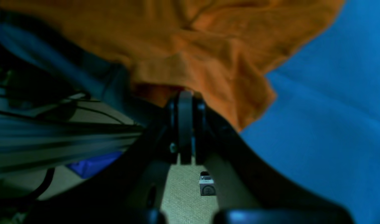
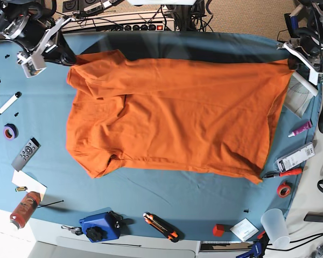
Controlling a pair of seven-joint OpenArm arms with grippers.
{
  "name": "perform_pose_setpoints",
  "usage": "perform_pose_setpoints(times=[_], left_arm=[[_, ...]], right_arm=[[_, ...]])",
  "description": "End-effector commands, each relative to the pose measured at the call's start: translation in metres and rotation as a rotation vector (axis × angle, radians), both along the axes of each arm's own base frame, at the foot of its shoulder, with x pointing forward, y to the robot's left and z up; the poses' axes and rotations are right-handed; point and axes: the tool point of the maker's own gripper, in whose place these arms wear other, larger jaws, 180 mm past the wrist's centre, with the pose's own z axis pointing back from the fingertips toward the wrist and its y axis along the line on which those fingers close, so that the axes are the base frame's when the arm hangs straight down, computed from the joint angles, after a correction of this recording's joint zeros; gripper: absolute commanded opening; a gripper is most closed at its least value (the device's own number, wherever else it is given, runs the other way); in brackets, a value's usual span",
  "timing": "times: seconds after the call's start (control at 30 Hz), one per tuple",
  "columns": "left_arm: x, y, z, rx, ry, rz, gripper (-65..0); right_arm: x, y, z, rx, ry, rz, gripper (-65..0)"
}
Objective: Layout the t-shirt on the table in an organized manner, then fold the t-shirt properly
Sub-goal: 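Lift the shirt high with both grippers and shake it out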
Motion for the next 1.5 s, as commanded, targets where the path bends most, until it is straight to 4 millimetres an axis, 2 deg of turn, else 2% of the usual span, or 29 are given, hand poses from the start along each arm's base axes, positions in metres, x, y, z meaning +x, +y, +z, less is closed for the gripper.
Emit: perform_pose_setpoints(times=[0.0, 0.1, 0.17, 0.3, 0.43, 0.5, 0.57, 0.67, 0.8, 0.93, 1.03, 1.17, 1.33, 1.4, 1.47], left_arm=[[0.008, 0.0, 0.012, 0.001, -0.057, -0.012, -65.0], [0.032, -0.009, 0.031, -0.044, -0.19, -0.038, -65.0], [0.051, -0.018, 0.048, -0.046, -0.291, -0.101, -65.0], [0.095, -0.032, 0.086, -0.068, -0.479, -0.148, -65.0], [0.133, -0.041, 0.112, -0.014, -0.603, -0.171, -65.0], [0.154, -0.046, 0.121, -0.002, -0.649, -0.167, -65.0], [0.175, -0.053, 0.121, 0.026, -0.659, -0.181, -65.0], [0.212, -0.062, 0.127, 0.05, -0.682, -0.206, -65.0], [0.261, -0.06, 0.151, 0.033, -0.728, -0.171, -65.0], [0.307, -0.054, 0.185, -0.018, -0.78, -0.142, -65.0], [0.335, -0.05, 0.205, -0.058, -0.784, -0.133, -65.0], [0.358, -0.034, 0.229, -0.064, -0.752, -0.124, -65.0], [0.364, -0.001, 0.28, -0.037, -0.79, -0.107, -65.0], [0.362, 0.011, 0.294, -0.031, -0.794, -0.111, -65.0], [0.358, 0.014, 0.298, -0.059, -0.779, -0.142, -65.0]], right_arm=[[0.006, 0.0, 0.011, -0.001, -0.049, 0.007, -65.0], [0.026, -0.015, 0.02, -0.075, -0.115, -0.034, -65.0], [0.047, -0.025, 0.034, -0.121, -0.209, -0.071, -65.0], [0.092, -0.038, 0.087, -0.165, -0.497, -0.144, -65.0], [0.121, -0.051, 0.142, -0.228, -0.746, -0.207, -65.0], [0.137, -0.06, 0.162, -0.249, -0.829, -0.228, -65.0], [0.158, -0.071, 0.164, -0.25, -0.833, -0.239, -65.0], [0.202, -0.084, 0.156, -0.182, -0.79, -0.236, -65.0], [0.264, -0.096, 0.157, -0.062, -0.742, -0.251, -65.0], [0.317, -0.107, 0.18, 0.06, -0.741, -0.284, -65.0], [0.347, -0.112, 0.206, 0.135, -0.743, -0.292, -65.0], [0.365, -0.119, 0.254, 0.157, -0.783, -0.286, -65.0], [0.358, -0.142, 0.327, 0.102, -0.87, -0.295, -65.0], [0.352, -0.15, 0.342, 0.054, -0.869, -0.298, -65.0], [0.347, -0.155, 0.343, 0.034, -0.844, -0.296, -65.0]])
